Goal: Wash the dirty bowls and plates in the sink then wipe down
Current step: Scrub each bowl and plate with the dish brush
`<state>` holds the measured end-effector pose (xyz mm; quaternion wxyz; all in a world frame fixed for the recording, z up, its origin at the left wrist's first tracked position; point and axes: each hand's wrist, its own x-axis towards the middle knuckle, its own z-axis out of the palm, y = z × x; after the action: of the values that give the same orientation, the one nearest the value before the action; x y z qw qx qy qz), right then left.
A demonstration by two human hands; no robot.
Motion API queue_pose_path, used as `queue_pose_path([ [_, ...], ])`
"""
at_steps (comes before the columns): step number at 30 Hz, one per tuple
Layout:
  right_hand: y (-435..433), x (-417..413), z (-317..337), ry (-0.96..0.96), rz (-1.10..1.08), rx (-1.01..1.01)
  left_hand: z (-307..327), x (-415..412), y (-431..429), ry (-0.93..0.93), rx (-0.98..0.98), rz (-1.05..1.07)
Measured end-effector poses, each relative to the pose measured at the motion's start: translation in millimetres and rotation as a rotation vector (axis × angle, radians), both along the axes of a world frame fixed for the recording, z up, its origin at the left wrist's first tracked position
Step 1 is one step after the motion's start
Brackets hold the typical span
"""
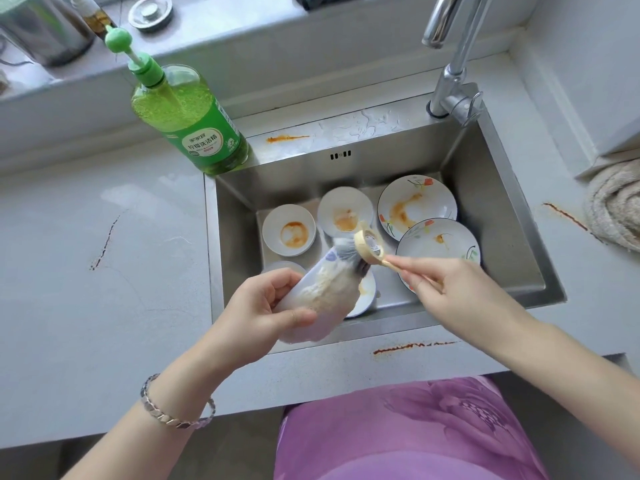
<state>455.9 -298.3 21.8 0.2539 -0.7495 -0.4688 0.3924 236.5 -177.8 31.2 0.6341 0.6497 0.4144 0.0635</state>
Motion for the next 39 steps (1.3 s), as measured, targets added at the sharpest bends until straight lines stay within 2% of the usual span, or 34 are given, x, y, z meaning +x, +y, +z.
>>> queue_pose_path([
  [3, -5.9, -20.2, 20.4, 0.063, 0.088, 0.119, -1.3, -3.7, 0.1, -0.002, 0.022, 0.006],
  [7, -0.1, -0.7, 0.2, 0.064, -0.057, 0.005, -2.5, -4.9, -2.2, 0.011, 0.006, 0.007],
  [12, -8.3, -18.6, 12.3, 0.038, 0.072, 0.106, -6.2, -6.4, -3.0, 0.010, -0.002, 0.028],
  [15, -2.2, -0.9, -5.2, 0.025, -0.035, -0.014, -3.9, -3.0, -2.2, 0.024, -0.005, 0.022],
  [21, -10.8, -13.6, 15.9, 0.072, 0.070, 0.149, -3.3, -0.7, 3.2, -0.004, -0.004, 0.030],
  [25, -5.5, 1.1, 2.6, 0.063, -0.060, 0.056, -2.6, -0.8, 3.8, -0.024, -0.035, 0.047],
  [30, -6.5, -18.4, 24.8, 0.106, 0.066, 0.163, 0.2, -1.7, 5.3, -0.063, -0.057, 0.039],
  [34, 1.3, 7.5, -2.0, 0.199, -0.123, 0.031, 6.8, -3.4, 7.3, -0.119, -0.131, 0.082],
  [39, -5.4, 8.5, -21.5, 0.350, -0.220, -0.063, 9.7, -7.3, 14.9, -0.261, -0.178, 0.167],
])
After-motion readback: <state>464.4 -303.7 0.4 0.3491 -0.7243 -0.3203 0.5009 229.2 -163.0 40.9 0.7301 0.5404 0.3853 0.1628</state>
